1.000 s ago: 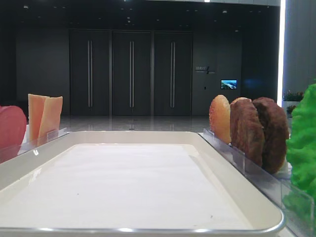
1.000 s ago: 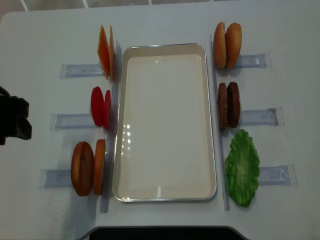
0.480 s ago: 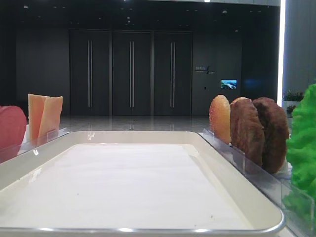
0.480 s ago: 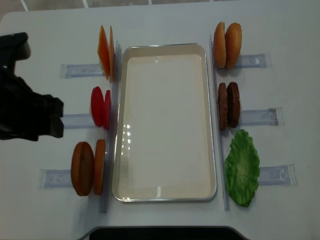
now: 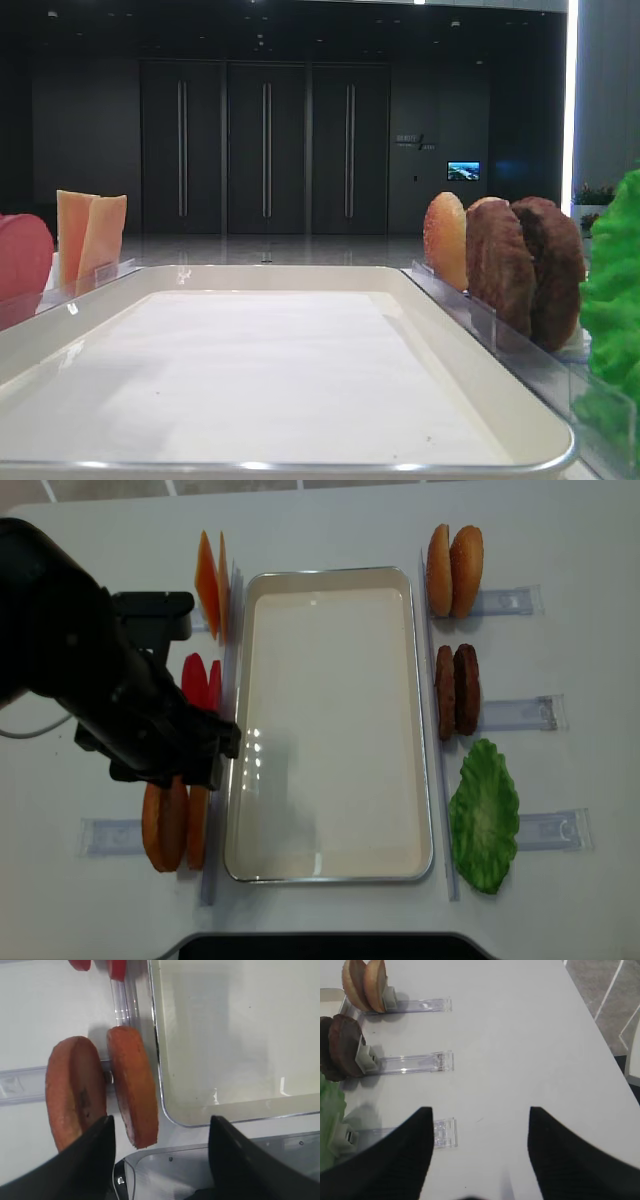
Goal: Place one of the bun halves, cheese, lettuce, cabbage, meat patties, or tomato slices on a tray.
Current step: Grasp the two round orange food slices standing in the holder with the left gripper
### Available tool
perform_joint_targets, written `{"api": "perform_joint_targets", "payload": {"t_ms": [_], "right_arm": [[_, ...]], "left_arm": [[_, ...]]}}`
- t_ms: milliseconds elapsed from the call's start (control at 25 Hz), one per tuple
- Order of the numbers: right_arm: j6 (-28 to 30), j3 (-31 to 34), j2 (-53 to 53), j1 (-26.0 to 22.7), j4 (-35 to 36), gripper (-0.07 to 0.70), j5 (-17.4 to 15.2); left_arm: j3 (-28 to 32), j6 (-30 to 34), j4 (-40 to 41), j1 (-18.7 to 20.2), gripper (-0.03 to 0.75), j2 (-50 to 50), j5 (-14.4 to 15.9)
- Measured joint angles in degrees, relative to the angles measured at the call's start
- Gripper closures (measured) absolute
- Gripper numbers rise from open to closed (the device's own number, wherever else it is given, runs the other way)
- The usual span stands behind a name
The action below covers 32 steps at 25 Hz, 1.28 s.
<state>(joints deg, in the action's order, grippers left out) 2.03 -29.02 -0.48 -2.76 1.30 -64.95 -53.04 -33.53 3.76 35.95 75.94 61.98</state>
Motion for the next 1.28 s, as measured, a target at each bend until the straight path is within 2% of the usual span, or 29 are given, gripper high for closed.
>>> {"api": "perform_joint_targets", "payload": {"t_ms": [400,560,1280], "right_arm": [[0.0,0.0,0.0,0.08,0.0,0.232,0.0],[0.0,0.0,0.0,0.54,0.0,0.232,0.0],[0.0,0.0,0.0,0.54,0.0,0.232,0.0]], "left_arm": [[-0.04,-1.18,0.59,0.05,0.257,1.79,0.0],[0.01,-1.24,0.66,0.1,0.252,2.97,-1.06],[0.01,-0.6,1.02,0.1,0.251,12.74,-1.62]]}}
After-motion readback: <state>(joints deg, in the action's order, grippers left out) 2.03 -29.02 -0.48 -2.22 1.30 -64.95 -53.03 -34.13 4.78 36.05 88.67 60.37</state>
